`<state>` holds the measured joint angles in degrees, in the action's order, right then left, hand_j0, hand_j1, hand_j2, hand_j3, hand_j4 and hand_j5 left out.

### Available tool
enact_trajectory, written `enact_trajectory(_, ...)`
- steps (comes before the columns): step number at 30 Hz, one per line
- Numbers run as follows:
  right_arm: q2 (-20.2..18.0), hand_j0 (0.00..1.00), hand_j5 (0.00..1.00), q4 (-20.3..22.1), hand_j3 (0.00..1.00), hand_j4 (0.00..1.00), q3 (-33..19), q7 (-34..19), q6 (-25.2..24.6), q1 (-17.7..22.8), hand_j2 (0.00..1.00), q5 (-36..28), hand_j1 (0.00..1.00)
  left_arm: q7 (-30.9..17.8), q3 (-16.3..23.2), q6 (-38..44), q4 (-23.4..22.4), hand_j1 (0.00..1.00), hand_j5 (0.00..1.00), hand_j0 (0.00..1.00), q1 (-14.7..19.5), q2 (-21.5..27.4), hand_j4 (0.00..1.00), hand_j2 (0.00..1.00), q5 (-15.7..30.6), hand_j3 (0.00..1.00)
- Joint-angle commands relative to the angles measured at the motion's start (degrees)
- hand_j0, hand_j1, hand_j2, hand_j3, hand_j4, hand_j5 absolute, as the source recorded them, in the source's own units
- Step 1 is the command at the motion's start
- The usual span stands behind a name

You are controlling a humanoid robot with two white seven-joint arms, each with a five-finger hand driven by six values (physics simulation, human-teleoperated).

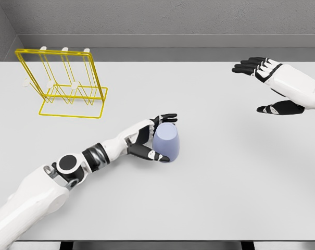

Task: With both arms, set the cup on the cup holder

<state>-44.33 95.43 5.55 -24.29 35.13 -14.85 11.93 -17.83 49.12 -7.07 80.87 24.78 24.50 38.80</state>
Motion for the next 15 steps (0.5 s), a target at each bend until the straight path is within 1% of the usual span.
enact_trajectory(1, -0.05, 1.0, 1.0, 0.02, 1.0, 1.0, -0.01, 0.03, -0.13, 0.0, 1.0, -0.42, 1.0, -0.01, -0.08, -0.14, 0.08, 0.89, 0.89, 0.89, 0.0, -0.07, 0.89, 0.89, 0.31, 0.89)
enact_trajectory(2, -0.05, 1.0, 1.0, 0.02, 1.0, 1.0, -0.01, 0.12, -0.13, 0.0, 1.0, -0.42, 1.0, -0.01, -0.08, -0.23, -0.01, 0.78, 0.78, 0.78, 0.0, -0.07, 0.78, 0.78, 0.66, 0.78)
enact_trajectory(3, -0.05, 1.0, 1.0, 0.02, 1.0, 1.0, -0.01, 0.03, -0.13, 0.0, 1.0, -0.42, 1.0, -0.01, -0.17, -0.23, -0.01, 0.73, 0.73, 0.73, 0.0, -0.07, 0.73, 0.73, 0.66, 0.73)
enact_trajectory(5, -0.05, 1.0, 1.0, 0.02, 1.0, 1.0, -0.01, 0.03, -0.13, 0.0, 1.0, -0.42, 1.0, 0.08, -0.17, -0.31, -0.01, 0.65, 0.65, 0.65, 0.0, -0.07, 0.65, 0.65, 0.75, 0.65)
enact_trajectory(6, -0.05, 1.0, 1.0, 0.02, 1.0, 1.0, -0.01, 0.03, -0.13, 0.0, 1.0, -0.42, 1.0, 0.08, -0.17, -0.31, -0.01, 0.64, 0.64, 0.64, -0.09, -0.07, 0.64, 0.64, 0.84, 0.64)
enact_trajectory(7, -0.05, 1.0, 1.0, 0.02, 1.0, 1.0, -0.01, 0.03, -0.13, 0.0, 1.0, -0.42, 1.0, 0.08, -0.17, -0.31, -0.01, 0.6, 0.6, 0.6, 0.0, -0.07, 0.6, 0.6, 0.84, 0.6)
enact_trajectory(9, -0.05, 1.0, 1.0, 0.02, 1.0, 1.0, -0.01, 0.03, -0.13, 0.0, 1.0, -0.42, 1.0, 0.08, -0.26, -0.4, -0.01, 0.58, 0.58, 0.58, -0.09, -0.07, 0.58, 0.58, 0.84, 0.58)
enact_trajectory(15, -0.05, 1.0, 1.0, 0.02, 1.0, 1.0, -0.01, 0.03, -0.13, 0.0, 1.0, -0.42, 1.0, -0.01, -0.52, -0.58, 0.43, 0.58, 0.58, 0.58, -0.26, -0.07, 0.58, 0.58, 0.93, 0.58)
